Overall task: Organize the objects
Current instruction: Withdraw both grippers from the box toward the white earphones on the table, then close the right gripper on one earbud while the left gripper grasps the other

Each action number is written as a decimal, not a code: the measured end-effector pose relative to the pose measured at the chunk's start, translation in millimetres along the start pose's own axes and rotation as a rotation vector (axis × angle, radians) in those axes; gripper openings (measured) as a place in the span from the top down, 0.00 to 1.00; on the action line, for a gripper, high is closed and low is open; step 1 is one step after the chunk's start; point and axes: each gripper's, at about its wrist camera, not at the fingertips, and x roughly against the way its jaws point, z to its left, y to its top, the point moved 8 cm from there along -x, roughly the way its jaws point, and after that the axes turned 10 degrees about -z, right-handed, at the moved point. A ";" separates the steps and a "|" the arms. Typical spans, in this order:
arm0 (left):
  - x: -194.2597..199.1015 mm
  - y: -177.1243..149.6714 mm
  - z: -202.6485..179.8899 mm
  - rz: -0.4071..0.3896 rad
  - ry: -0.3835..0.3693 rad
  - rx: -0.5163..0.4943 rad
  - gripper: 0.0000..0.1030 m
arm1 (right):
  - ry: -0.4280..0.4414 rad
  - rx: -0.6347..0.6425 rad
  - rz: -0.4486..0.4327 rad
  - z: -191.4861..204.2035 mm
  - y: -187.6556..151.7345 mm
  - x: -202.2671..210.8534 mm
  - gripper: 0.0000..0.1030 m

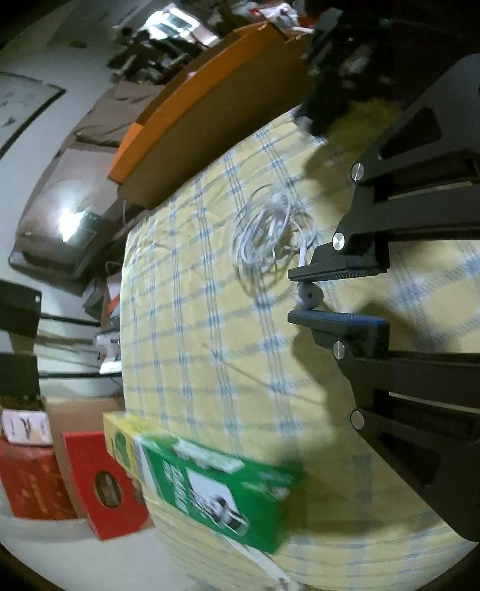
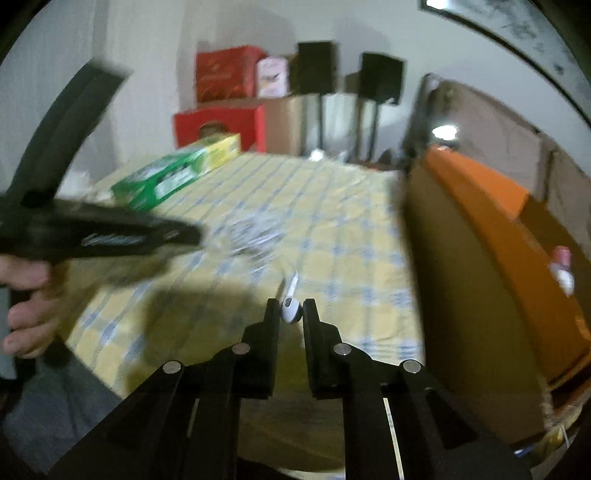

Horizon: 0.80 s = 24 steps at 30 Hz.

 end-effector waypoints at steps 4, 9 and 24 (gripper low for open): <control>10.0 -3.9 2.0 0.006 -0.051 0.034 0.86 | -0.009 -0.044 -0.010 -14.3 2.9 2.5 0.90; 13.7 -3.4 8.8 -0.006 -0.017 0.043 0.86 | -0.024 -0.105 0.006 -31.4 1.1 4.9 0.95; 14.4 -10.1 -2.5 0.030 0.012 -0.024 0.47 | 0.030 -0.140 0.049 -28.3 -7.7 0.6 0.58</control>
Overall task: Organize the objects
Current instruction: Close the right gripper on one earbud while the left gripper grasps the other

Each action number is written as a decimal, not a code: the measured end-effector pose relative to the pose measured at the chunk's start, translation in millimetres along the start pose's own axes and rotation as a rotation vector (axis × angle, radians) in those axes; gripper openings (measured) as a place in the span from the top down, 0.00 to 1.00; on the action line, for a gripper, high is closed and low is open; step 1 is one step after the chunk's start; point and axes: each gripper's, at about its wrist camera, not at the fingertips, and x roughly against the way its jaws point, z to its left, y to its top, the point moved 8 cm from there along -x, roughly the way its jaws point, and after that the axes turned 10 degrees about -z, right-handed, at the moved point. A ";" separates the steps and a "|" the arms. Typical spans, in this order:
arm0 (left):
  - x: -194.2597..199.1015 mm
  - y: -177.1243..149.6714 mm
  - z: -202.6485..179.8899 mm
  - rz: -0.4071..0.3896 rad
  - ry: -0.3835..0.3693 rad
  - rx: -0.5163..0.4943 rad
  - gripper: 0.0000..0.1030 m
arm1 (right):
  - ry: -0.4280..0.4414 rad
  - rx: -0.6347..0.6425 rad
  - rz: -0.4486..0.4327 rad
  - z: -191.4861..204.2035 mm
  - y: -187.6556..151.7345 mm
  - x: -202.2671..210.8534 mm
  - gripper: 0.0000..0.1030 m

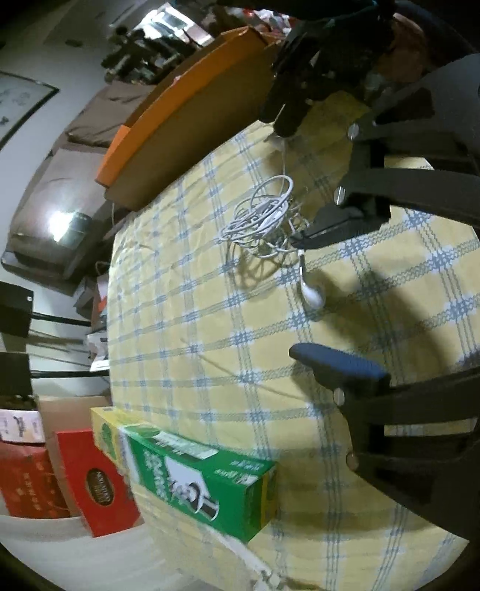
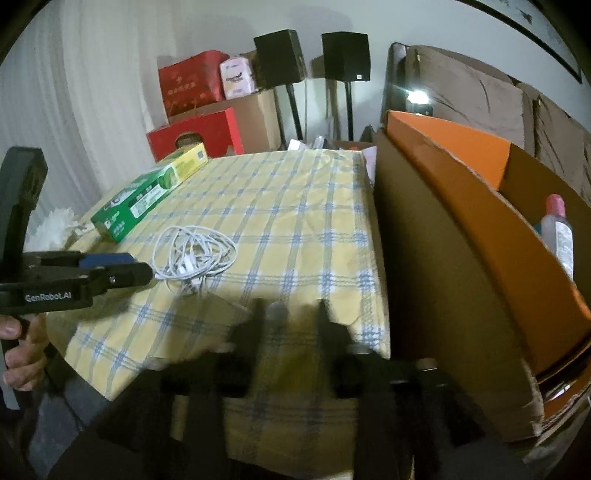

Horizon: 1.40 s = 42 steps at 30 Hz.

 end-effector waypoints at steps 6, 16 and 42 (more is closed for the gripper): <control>-1.9 -2.0 -0.4 0.003 -0.039 0.004 0.36 | -0.010 0.149 -0.032 18.3 0.1 -8.2 0.51; -14.1 -10.8 -20.9 -0.032 -0.005 -0.089 0.37 | -0.006 0.193 0.004 23.0 -8.6 -22.8 0.67; 0.7 0.7 -24.8 -0.099 -0.046 -0.012 0.88 | -0.031 0.103 -0.054 14.7 8.0 2.6 0.86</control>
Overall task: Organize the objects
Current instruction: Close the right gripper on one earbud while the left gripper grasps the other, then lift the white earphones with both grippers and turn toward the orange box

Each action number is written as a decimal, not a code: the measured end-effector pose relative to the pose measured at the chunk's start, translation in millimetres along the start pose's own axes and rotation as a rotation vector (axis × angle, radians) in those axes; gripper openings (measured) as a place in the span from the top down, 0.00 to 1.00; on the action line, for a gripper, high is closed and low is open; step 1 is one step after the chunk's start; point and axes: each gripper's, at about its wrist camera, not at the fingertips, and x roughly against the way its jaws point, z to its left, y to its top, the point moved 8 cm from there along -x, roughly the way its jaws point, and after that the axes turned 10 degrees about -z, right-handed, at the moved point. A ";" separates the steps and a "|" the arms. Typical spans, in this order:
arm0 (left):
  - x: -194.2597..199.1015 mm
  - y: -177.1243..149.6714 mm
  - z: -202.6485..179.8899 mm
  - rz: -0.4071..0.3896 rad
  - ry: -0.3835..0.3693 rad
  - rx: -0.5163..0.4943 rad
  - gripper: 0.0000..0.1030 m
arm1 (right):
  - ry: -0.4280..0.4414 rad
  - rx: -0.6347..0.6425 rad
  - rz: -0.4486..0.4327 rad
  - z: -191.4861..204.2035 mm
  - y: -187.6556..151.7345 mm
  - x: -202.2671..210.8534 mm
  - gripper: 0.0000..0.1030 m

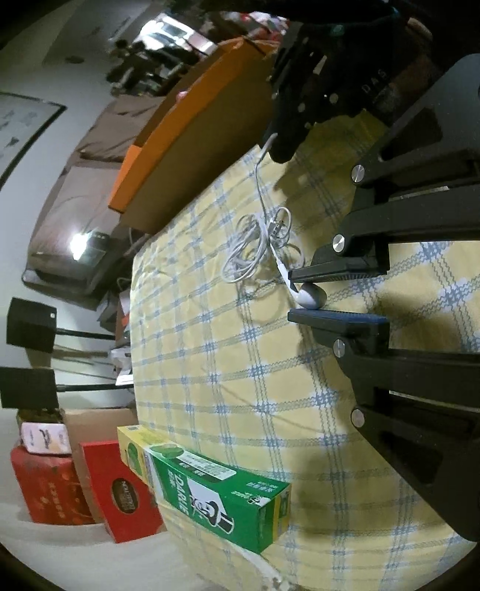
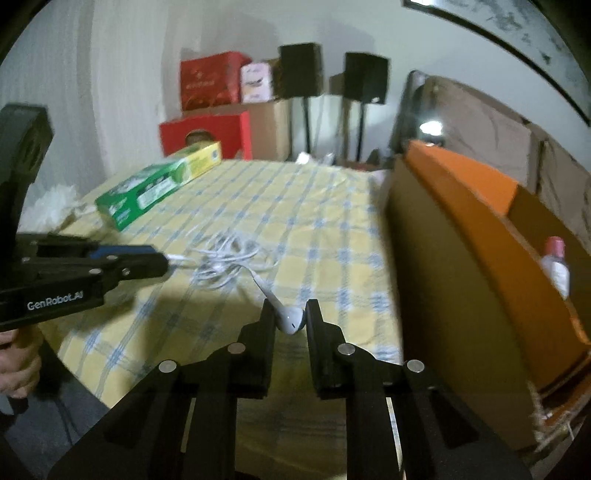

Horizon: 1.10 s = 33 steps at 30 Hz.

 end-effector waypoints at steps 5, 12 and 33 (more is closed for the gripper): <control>5.9 6.3 -7.5 -0.035 -0.008 0.005 0.88 | 0.043 -0.063 -0.009 -2.0 9.0 10.2 0.86; 16.1 15.7 -20.1 -0.059 -0.009 -0.011 0.88 | 0.070 -0.134 0.015 -5.9 9.0 12.4 0.86; 50.8 46.8 -45.7 -0.165 0.038 -0.064 0.88 | 0.088 -0.143 -0.093 -3.9 44.2 55.9 0.86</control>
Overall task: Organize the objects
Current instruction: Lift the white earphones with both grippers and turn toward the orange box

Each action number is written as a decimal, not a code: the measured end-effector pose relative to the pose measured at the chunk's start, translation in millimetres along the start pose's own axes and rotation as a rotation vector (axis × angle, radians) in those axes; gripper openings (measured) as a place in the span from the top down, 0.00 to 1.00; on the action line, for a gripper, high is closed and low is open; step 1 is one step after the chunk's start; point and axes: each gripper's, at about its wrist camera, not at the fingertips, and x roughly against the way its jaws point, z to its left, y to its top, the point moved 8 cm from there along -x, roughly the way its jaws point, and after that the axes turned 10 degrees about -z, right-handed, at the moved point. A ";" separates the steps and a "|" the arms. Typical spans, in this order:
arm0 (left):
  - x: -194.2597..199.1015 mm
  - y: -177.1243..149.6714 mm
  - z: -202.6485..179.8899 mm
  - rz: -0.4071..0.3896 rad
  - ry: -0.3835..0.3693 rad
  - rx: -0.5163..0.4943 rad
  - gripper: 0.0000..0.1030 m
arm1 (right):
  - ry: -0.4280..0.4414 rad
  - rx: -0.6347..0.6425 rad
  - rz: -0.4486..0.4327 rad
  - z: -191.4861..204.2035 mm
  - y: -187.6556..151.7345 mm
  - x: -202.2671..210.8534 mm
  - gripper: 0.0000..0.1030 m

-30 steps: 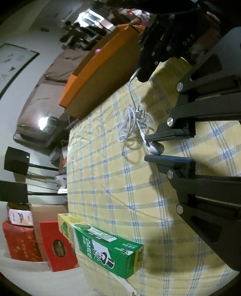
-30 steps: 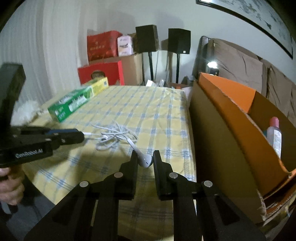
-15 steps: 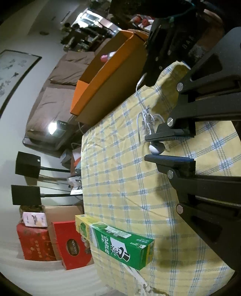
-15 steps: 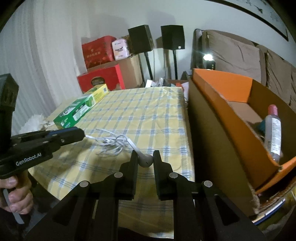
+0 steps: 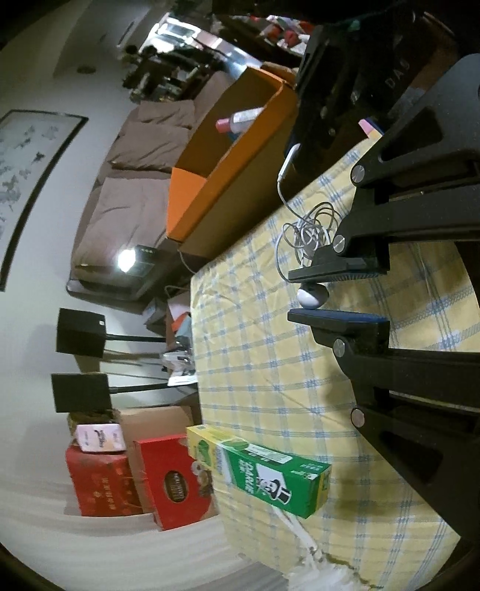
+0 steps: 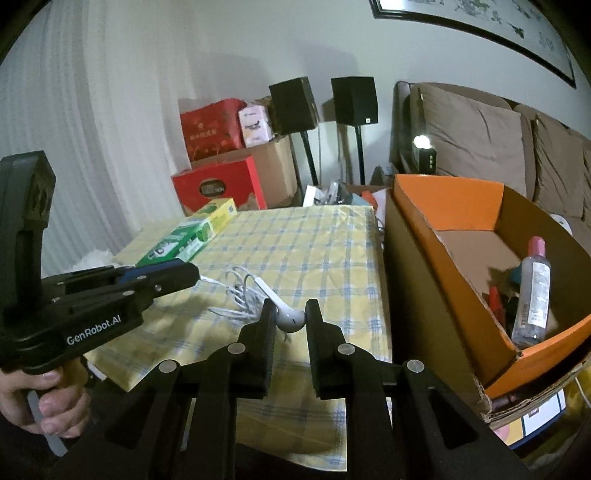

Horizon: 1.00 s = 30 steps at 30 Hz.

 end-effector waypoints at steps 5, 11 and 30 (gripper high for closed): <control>6.6 6.8 -1.4 -0.024 0.019 -0.005 0.88 | 0.009 -0.011 -0.011 2.2 6.6 5.0 0.86; 14.9 13.4 0.0 -0.042 0.028 -0.003 0.88 | 0.012 -0.010 -0.028 3.9 13.7 11.3 0.86; 40.7 37.9 -16.7 -0.127 0.018 -0.024 0.88 | 0.008 0.036 -0.107 4.8 41.4 34.6 0.86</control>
